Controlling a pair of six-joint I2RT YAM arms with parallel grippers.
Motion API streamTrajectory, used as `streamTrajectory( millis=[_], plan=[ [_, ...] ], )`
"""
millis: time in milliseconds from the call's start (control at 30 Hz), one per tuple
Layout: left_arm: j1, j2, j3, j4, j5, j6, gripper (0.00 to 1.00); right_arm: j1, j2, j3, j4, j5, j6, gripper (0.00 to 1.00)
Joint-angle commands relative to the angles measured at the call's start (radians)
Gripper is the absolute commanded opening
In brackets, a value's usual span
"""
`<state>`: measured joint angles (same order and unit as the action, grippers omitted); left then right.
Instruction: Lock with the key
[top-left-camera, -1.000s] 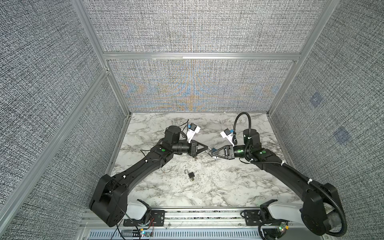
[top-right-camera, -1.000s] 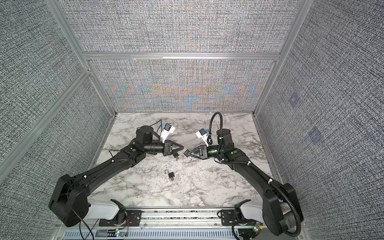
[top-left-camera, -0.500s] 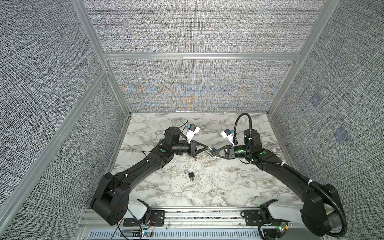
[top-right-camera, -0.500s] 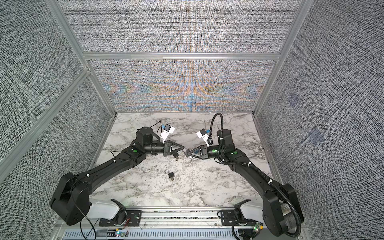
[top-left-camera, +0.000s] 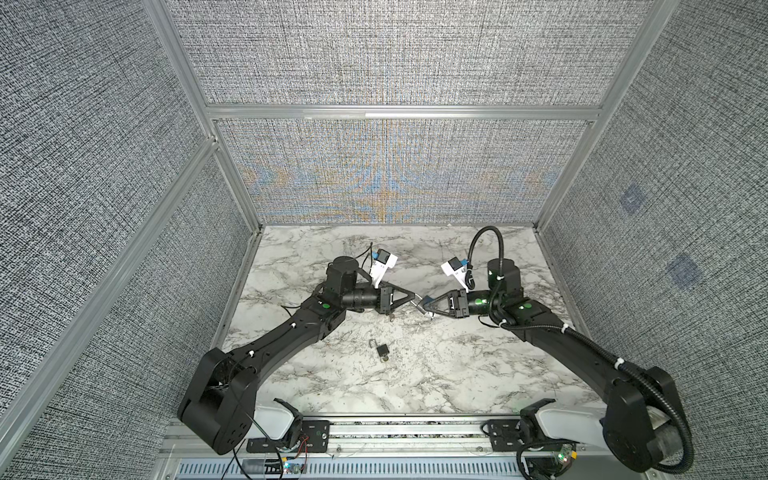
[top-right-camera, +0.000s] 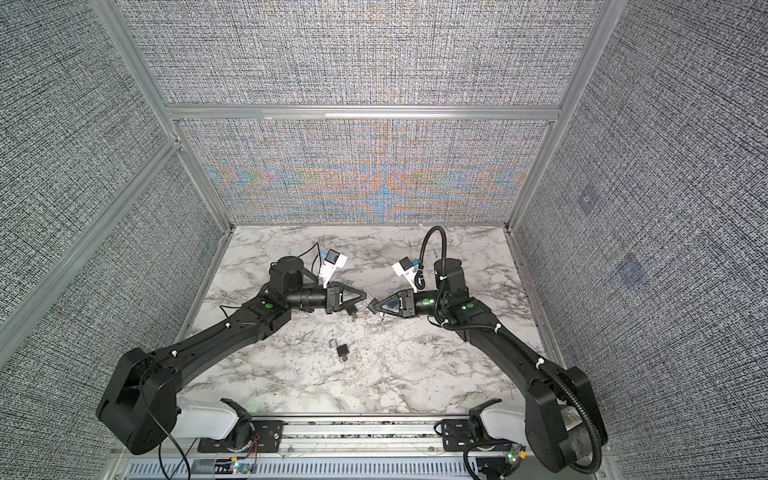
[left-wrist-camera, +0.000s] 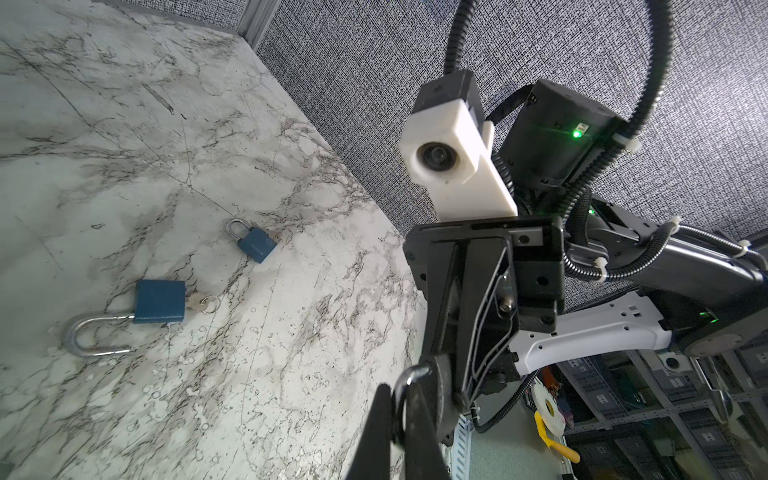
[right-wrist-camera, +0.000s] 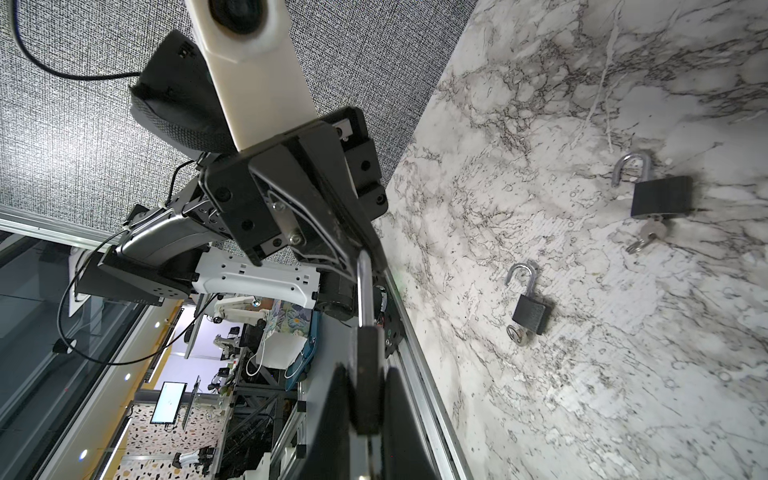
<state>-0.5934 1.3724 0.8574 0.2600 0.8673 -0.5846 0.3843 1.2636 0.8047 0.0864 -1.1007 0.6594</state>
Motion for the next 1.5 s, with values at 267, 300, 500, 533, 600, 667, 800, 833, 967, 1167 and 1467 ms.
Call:
streamTrajectory(
  millis=[267, 300, 500, 533, 600, 667, 800, 833, 967, 1167, 1467],
  plan=[
    [-0.010, -0.004, -0.016, -0.024, 0.031, -0.006, 0.00, 0.000, 0.016, 0.015, 0.122, 0.054, 0.011, 0.00],
    [-0.012, -0.003, -0.015, -0.025, 0.031, -0.007, 0.00, 0.000, 0.019, 0.016, 0.124, 0.056, 0.012, 0.00],
    [-0.017, -0.014, -0.020, -0.032, 0.020, -0.012, 0.00, 0.000, 0.041, 0.027, 0.141, 0.061, 0.015, 0.00],
    [-0.017, -0.015, -0.023, -0.033, 0.019, -0.015, 0.00, -0.001, 0.045, 0.029, 0.144, 0.063, 0.016, 0.00],
    [-0.019, -0.018, -0.030, -0.029, 0.017, -0.018, 0.00, -0.001, 0.058, 0.038, 0.146, 0.062, 0.016, 0.00],
    [-0.019, -0.018, -0.034, -0.023, 0.016, -0.023, 0.00, 0.000, 0.069, 0.046, 0.153, 0.062, 0.018, 0.00],
    [-0.020, -0.018, -0.039, -0.019, 0.015, -0.025, 0.00, -0.001, 0.093, 0.061, 0.162, 0.062, 0.022, 0.00],
    [-0.020, -0.017, -0.041, -0.021, 0.012, -0.024, 0.00, -0.001, 0.098, 0.063, 0.162, 0.063, 0.022, 0.00],
    [-0.020, -0.014, -0.041, -0.021, 0.013, -0.024, 0.00, 0.001, 0.111, 0.064, 0.175, 0.064, 0.031, 0.00],
    [-0.020, -0.012, -0.043, -0.015, 0.009, -0.023, 0.00, 0.000, 0.125, 0.071, 0.181, 0.063, 0.036, 0.00],
    [-0.020, 0.000, -0.042, -0.010, 0.017, -0.020, 0.00, 0.004, 0.153, 0.082, 0.193, 0.065, 0.041, 0.00]
  ],
)
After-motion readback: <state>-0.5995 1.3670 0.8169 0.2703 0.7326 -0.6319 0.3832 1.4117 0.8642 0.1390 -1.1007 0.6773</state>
